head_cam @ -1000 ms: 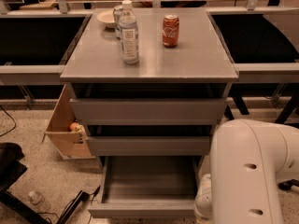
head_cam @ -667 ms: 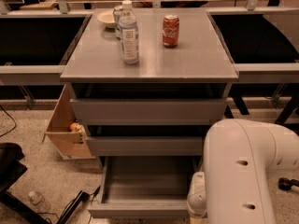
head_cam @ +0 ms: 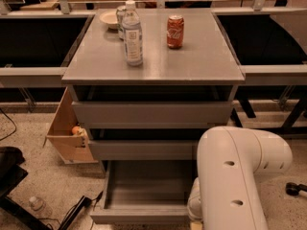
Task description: Open bottom drawer
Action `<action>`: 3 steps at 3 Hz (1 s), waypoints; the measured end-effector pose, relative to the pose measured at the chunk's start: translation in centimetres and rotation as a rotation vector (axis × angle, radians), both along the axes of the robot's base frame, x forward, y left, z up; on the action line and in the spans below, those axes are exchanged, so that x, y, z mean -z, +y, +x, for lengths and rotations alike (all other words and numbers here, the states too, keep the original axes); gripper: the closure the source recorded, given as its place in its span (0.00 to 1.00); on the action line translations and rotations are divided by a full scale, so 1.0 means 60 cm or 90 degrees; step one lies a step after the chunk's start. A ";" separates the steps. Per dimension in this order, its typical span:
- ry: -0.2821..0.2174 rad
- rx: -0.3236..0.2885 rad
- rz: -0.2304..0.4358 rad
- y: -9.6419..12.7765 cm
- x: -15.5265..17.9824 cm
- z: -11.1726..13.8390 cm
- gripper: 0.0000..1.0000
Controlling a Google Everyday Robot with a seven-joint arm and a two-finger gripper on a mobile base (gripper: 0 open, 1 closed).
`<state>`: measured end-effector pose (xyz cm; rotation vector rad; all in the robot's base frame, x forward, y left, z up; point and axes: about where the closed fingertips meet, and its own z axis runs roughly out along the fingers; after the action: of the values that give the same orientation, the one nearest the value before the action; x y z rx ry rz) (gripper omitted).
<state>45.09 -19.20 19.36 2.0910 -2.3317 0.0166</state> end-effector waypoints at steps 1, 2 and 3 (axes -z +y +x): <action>0.019 0.018 0.002 -0.007 0.011 -0.014 0.16; 0.077 0.066 0.012 -0.014 0.032 -0.075 0.40; 0.078 0.067 0.012 -0.015 0.028 -0.076 0.63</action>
Offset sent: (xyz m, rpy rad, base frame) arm -0.0671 -0.0230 -0.0240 0.0488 0.2518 -0.2262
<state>40.51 -20.08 17.69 1.9143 -2.3742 -0.1322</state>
